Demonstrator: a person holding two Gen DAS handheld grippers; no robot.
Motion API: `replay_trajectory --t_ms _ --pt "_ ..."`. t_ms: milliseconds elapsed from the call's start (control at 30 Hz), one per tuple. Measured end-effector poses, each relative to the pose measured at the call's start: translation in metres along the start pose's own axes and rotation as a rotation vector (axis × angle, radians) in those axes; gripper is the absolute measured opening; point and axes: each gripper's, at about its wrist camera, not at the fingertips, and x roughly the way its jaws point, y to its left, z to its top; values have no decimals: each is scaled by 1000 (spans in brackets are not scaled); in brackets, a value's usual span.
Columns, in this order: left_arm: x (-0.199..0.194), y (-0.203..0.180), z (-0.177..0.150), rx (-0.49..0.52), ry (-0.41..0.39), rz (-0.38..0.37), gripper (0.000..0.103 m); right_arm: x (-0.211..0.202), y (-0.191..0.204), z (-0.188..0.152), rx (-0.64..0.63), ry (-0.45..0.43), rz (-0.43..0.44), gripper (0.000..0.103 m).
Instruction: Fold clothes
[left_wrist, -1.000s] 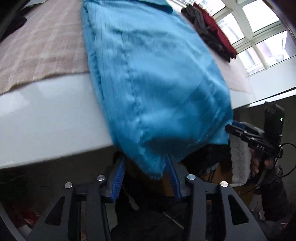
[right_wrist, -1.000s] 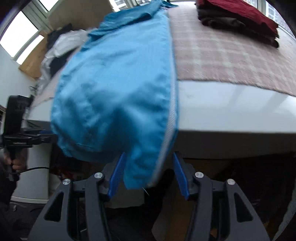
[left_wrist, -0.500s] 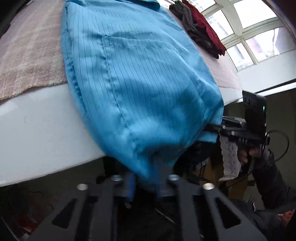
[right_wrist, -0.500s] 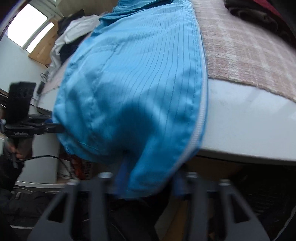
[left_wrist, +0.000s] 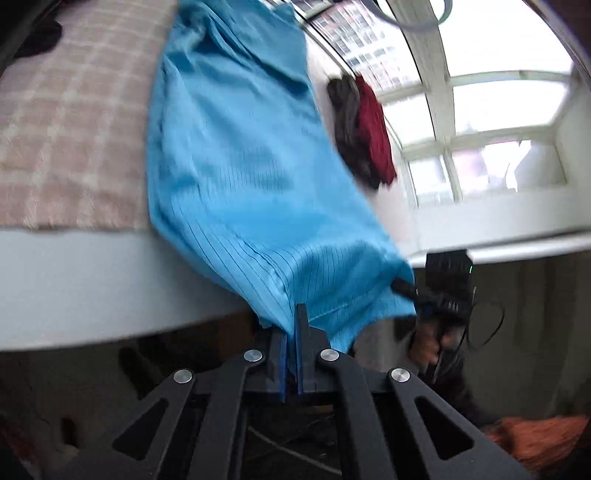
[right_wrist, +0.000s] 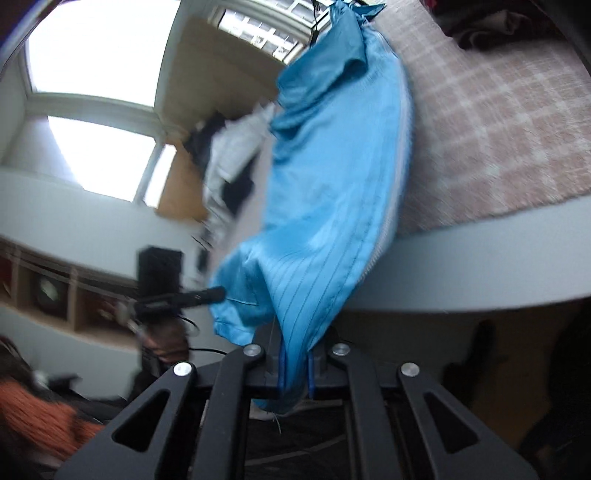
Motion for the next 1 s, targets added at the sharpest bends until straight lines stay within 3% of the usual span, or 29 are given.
replay_trajectory --t_ms 133,233,333,433,500,600,667,733,867,933,1000 --pt "-1 -4 44 -13 -33 51 2 -1 8 35 71 -14 75 8" --pt "8 1 80 -23 -44 103 2 26 17 78 48 16 37 8" --pt "23 13 117 -19 -44 227 5 41 20 126 -28 50 -85 10" --pt "36 22 147 18 -39 393 11 60 22 169 -91 79 -294 26" --pt "38 28 159 13 -29 413 11 70 18 195 -96 109 -390 30" --pt "30 26 170 31 -41 425 14 69 9 216 -64 158 -333 31" --pt "22 21 175 43 -56 415 21 61 -3 223 -7 188 -231 41" --pt "15 20 177 53 -60 406 41 51 -21 226 80 208 -147 47" --pt "6 17 178 61 -75 439 39 35 -51 229 203 202 -73 47" --pt "3 10 173 103 -70 468 38 26 -46 227 163 176 -100 47" --pt "3 -4 160 177 -46 511 38 9 -24 220 22 138 -164 47"
